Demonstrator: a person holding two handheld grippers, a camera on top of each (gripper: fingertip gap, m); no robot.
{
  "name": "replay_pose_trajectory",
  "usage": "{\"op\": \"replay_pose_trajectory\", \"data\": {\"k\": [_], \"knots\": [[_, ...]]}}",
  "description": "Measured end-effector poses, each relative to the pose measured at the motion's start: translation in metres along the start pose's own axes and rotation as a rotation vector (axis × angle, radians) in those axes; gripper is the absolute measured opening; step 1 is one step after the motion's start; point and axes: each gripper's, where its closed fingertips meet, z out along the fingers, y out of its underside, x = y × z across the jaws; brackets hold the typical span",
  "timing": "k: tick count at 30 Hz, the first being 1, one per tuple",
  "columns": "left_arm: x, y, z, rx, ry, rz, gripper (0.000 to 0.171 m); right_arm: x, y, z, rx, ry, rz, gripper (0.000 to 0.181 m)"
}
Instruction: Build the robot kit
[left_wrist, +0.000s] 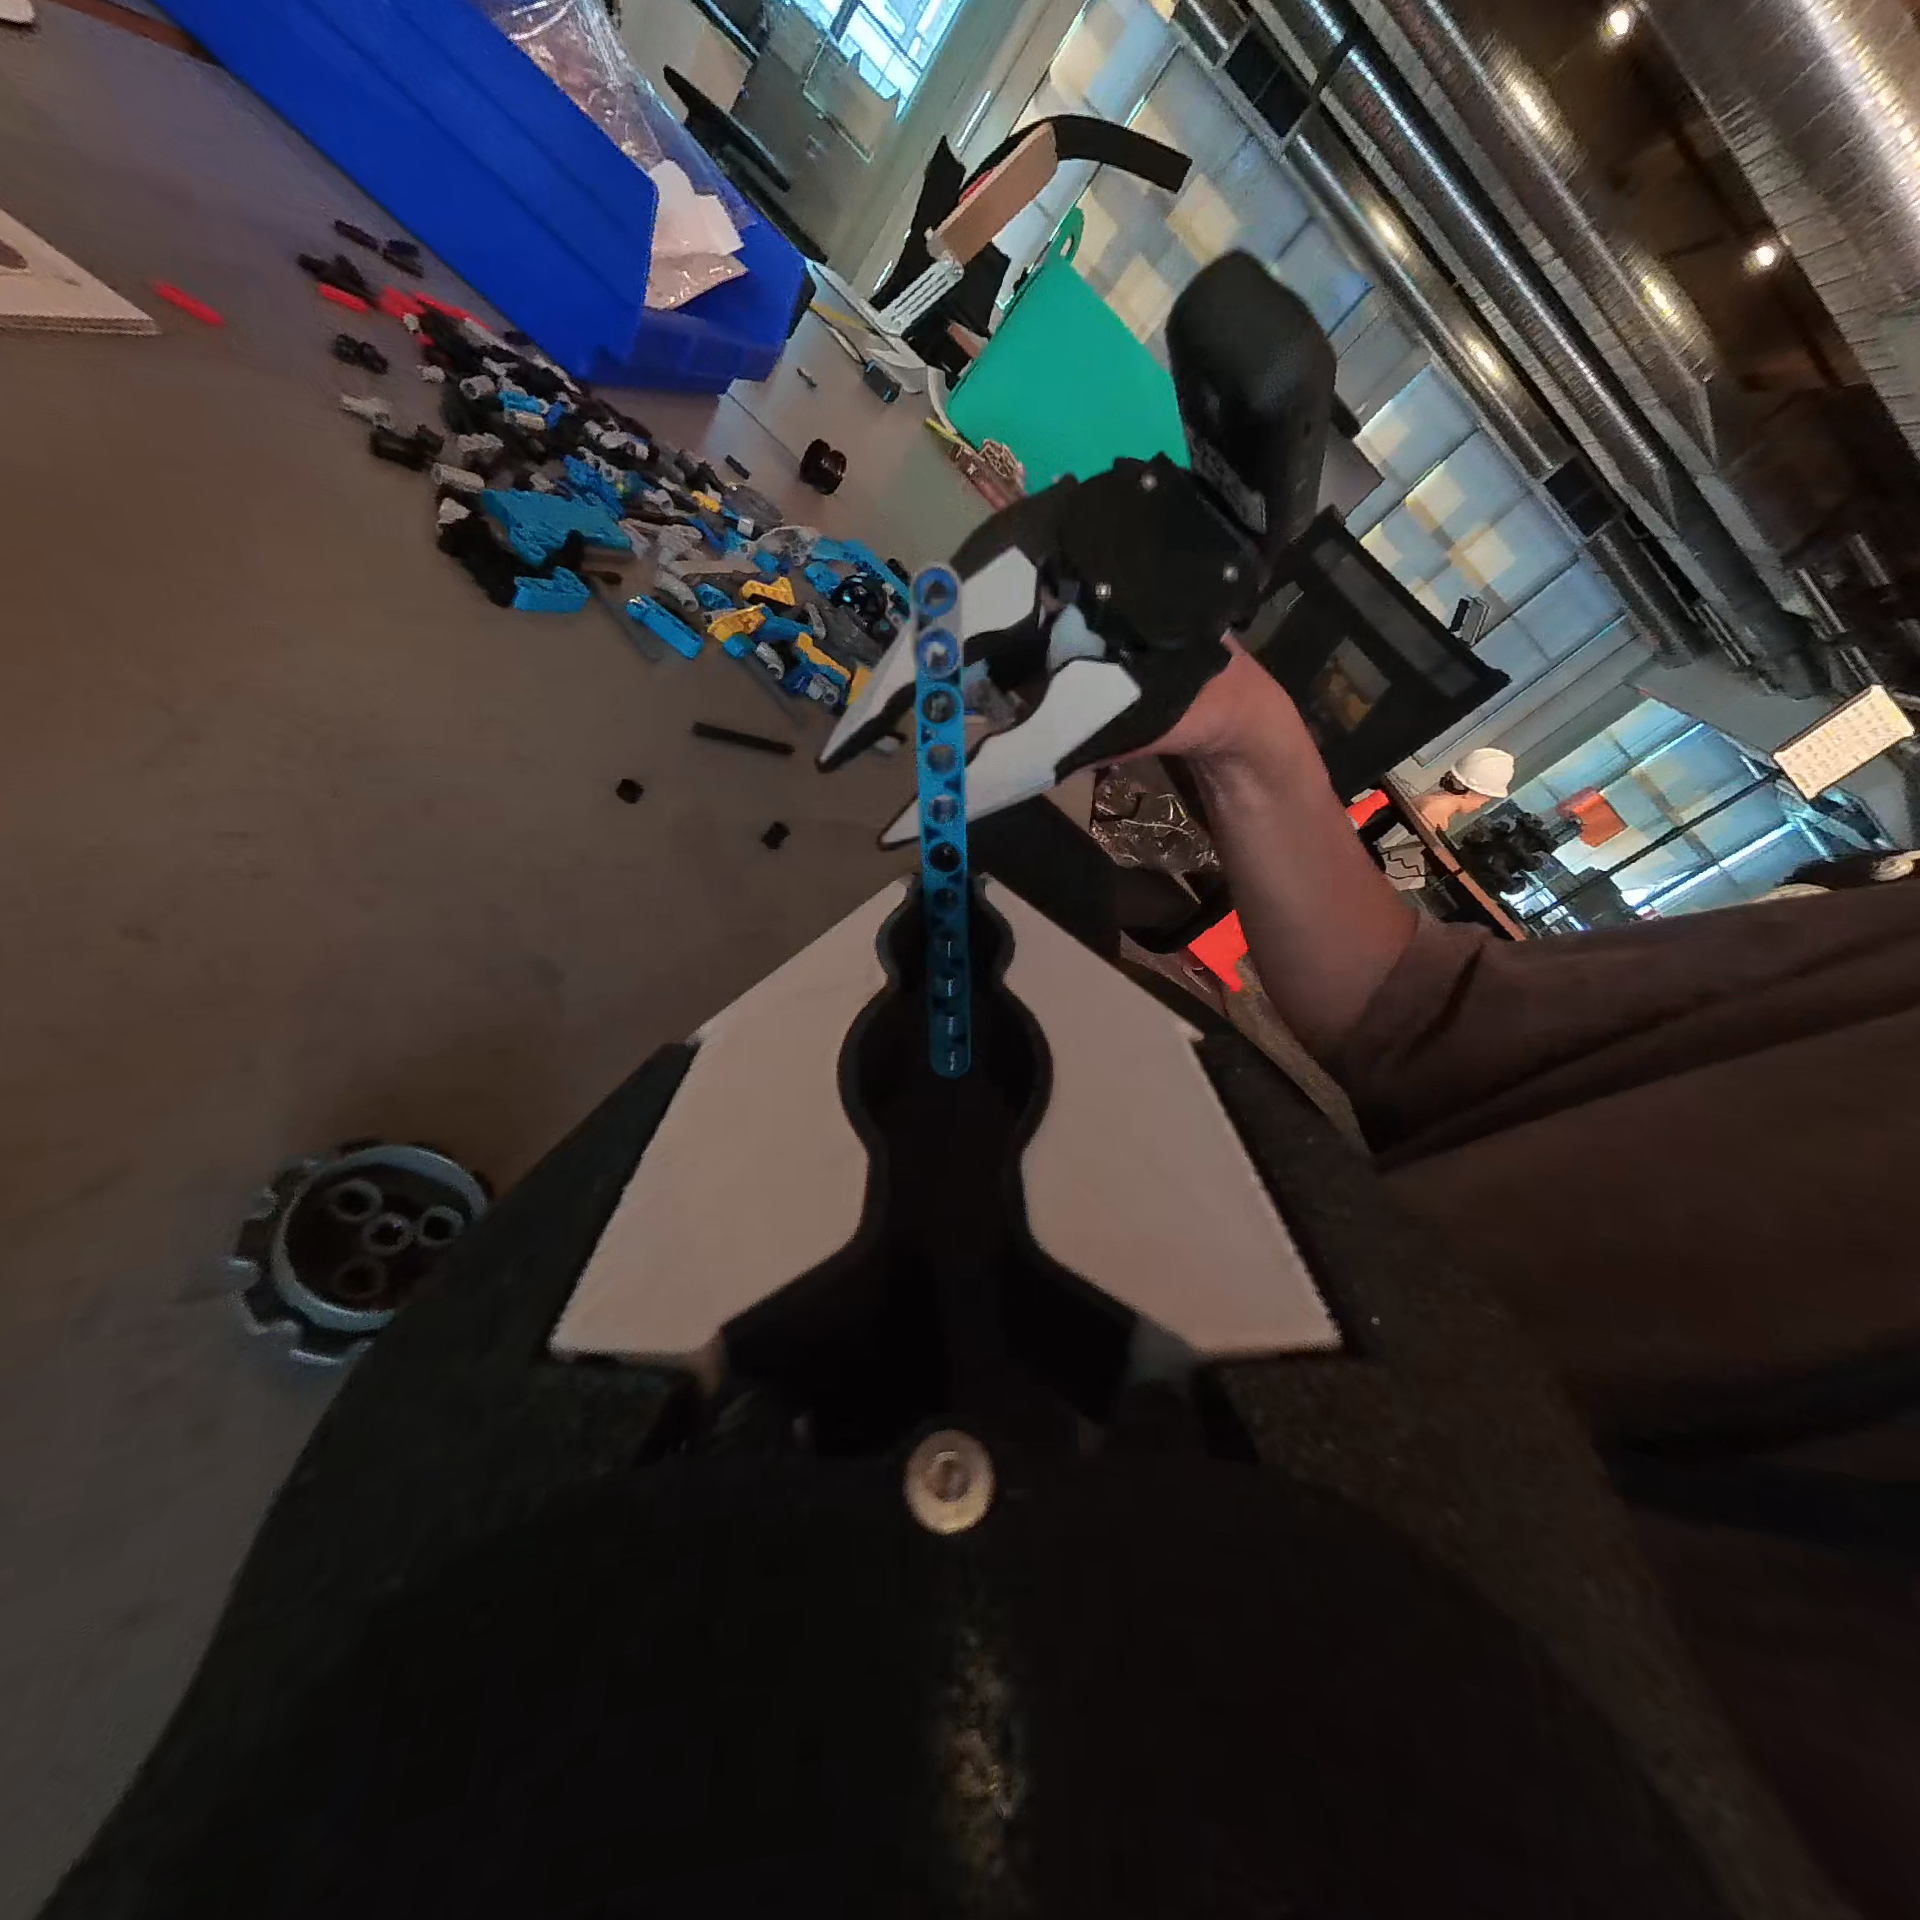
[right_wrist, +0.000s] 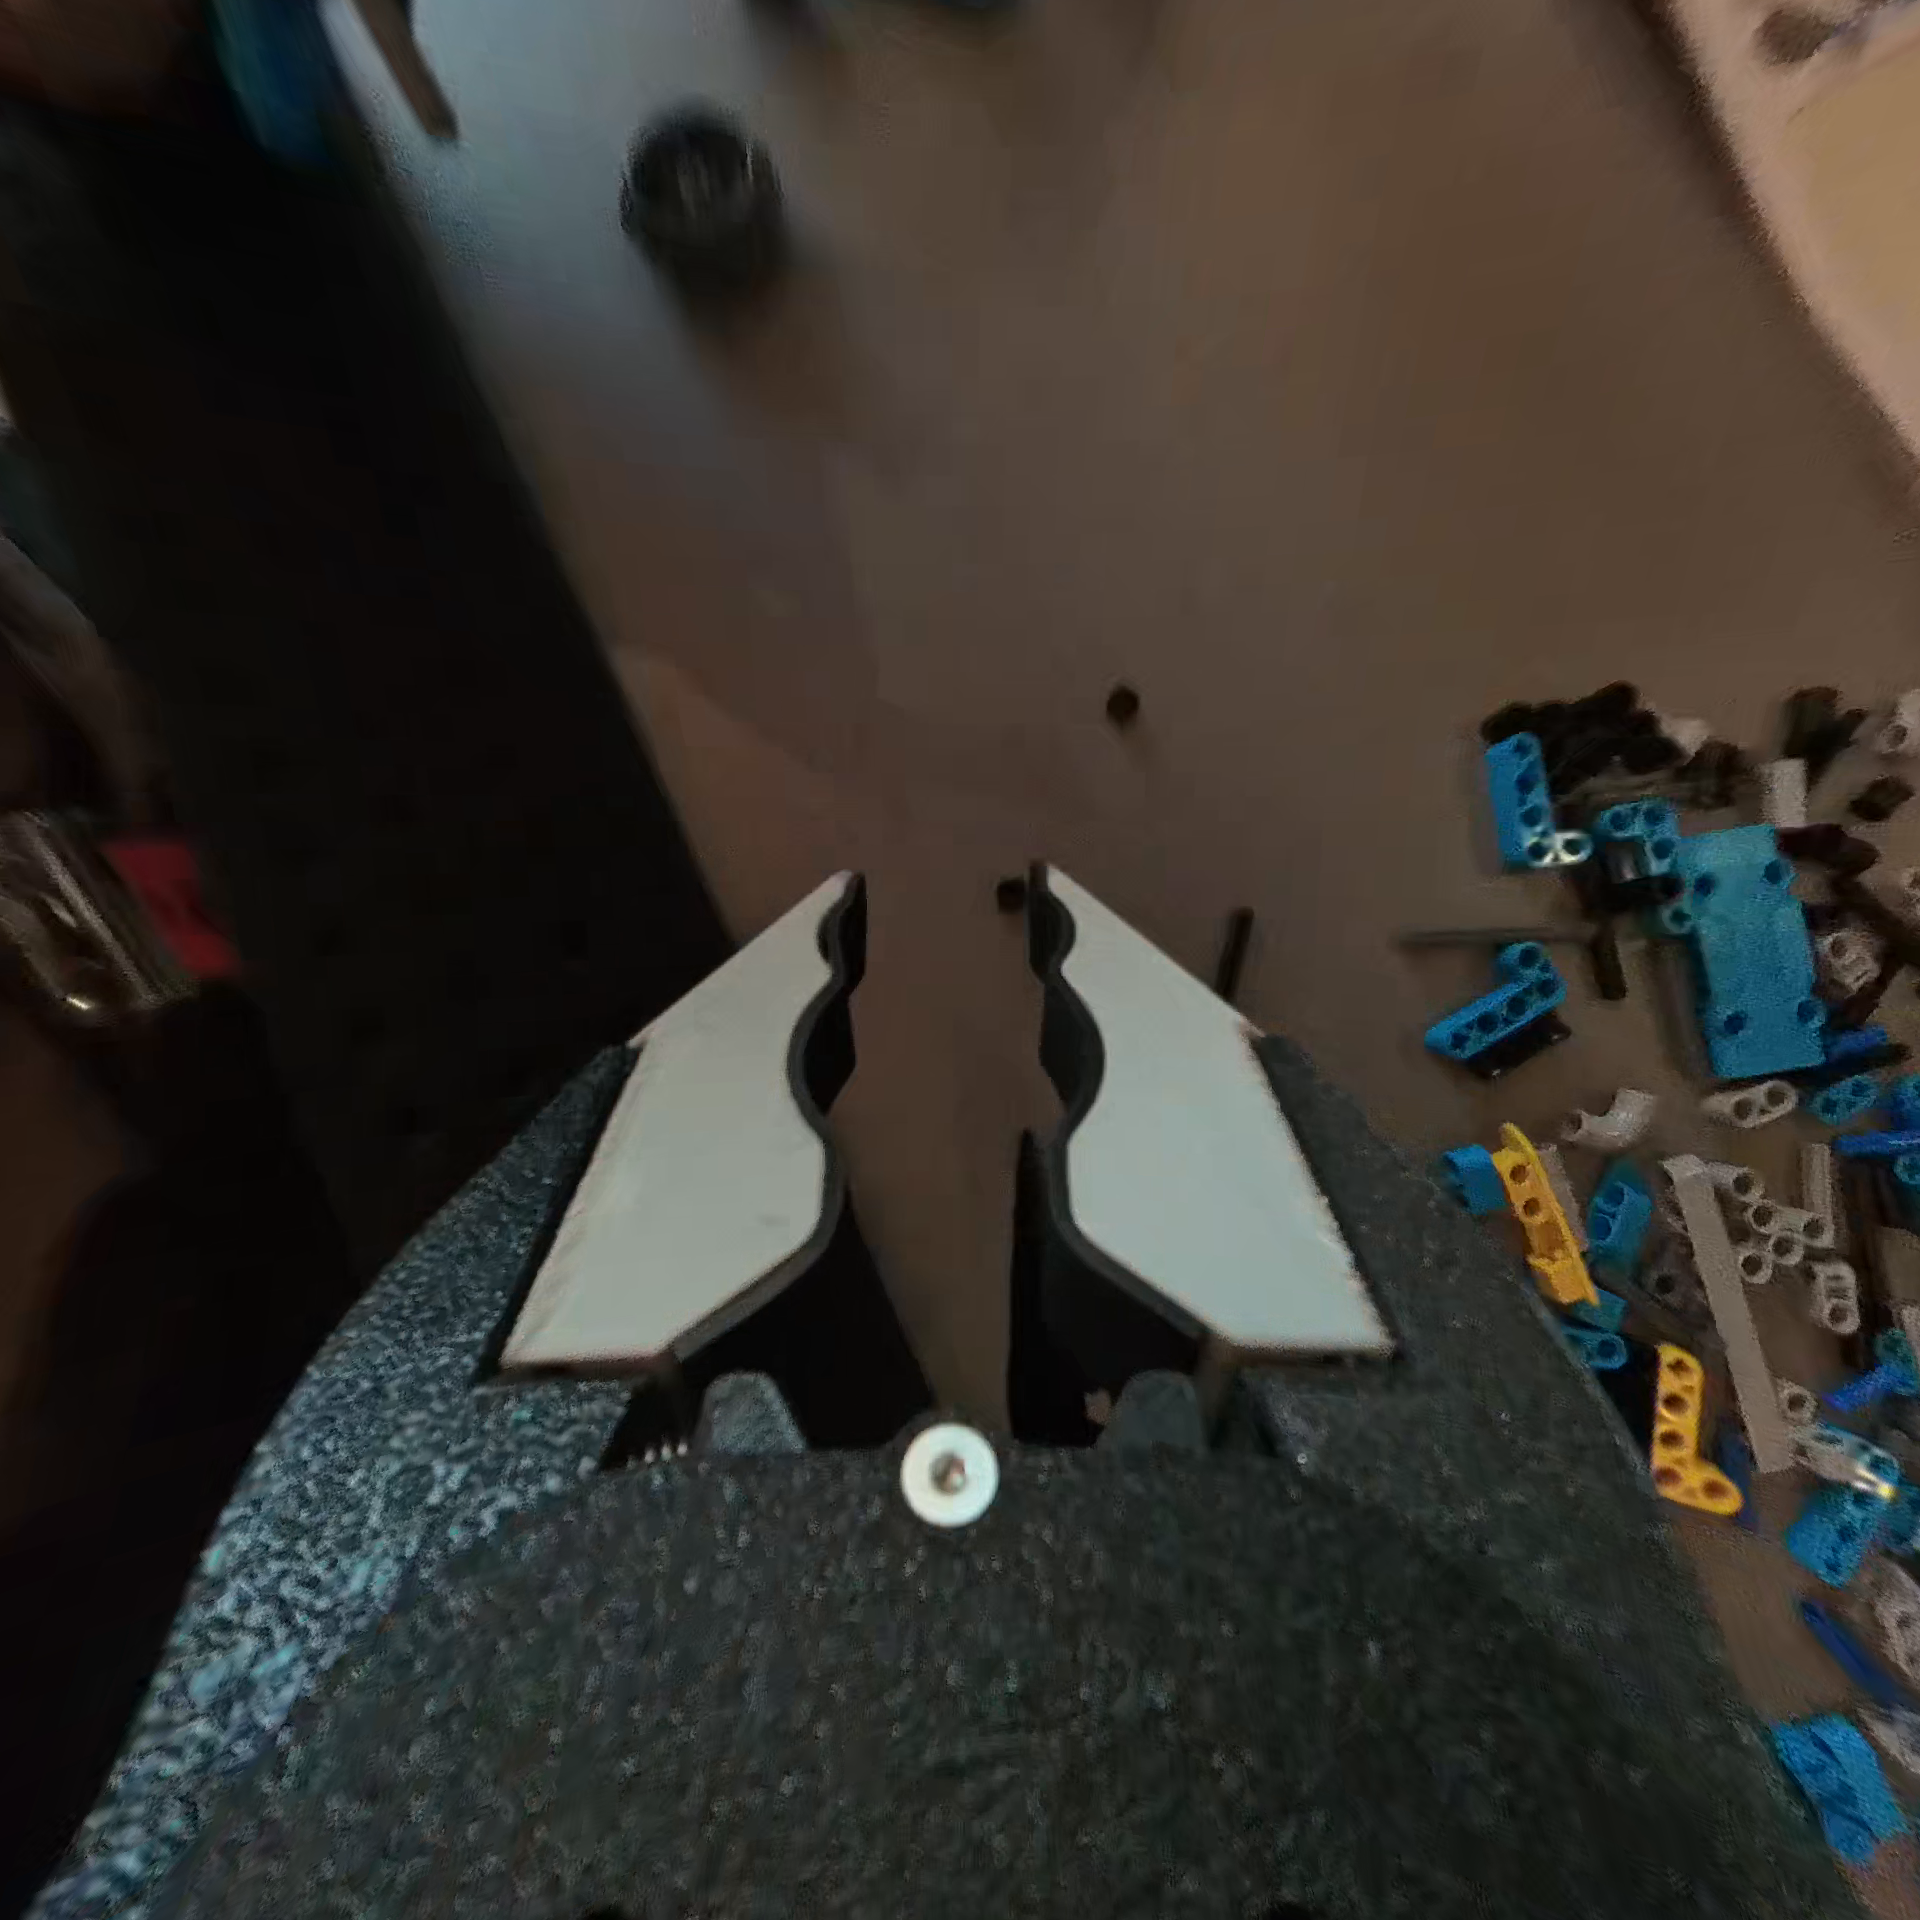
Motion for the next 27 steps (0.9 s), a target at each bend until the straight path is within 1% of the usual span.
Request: {"op": "replay_pose_trajectory", "data": {"k": [3, 7, 11, 15, 18, 27], "knots": [[-0.001, 0.001, 0.002, -0.007, -0.014, 0.020, 0.006, 0.007, 0.016, 0.013, -0.131, 0.069, -0.061, 0.027], [0.004, 0.003, 0.004, -0.010, -0.020, 0.089, 0.006, 0.016, 0.019, 0.023, -0.194, 0.063, -0.066, 0.018], [0.008, 0.002, 0.005, -0.010, -0.029, 0.185, 0.007, 0.016, 0.019, 0.027, -0.216, 0.032, -0.063, 0.013], [0.008, -0.003, 0.003, 0.019, -0.013, 0.194, 0.006, 0.016, 0.021, 0.029, -0.222, 0.013, -0.044, 0.014], [0.011, -0.010, -0.001, 0.057, 0.011, 0.237, 0.006, 0.017, 0.024, 0.031, -0.232, 0.005, -0.050, 0.015], [0.003, -0.021, 0.005, 0.085, -0.004, 0.270, 0.006, 0.016, 0.023, 0.032, -0.243, -0.023, -0.045, 0.013]]}}
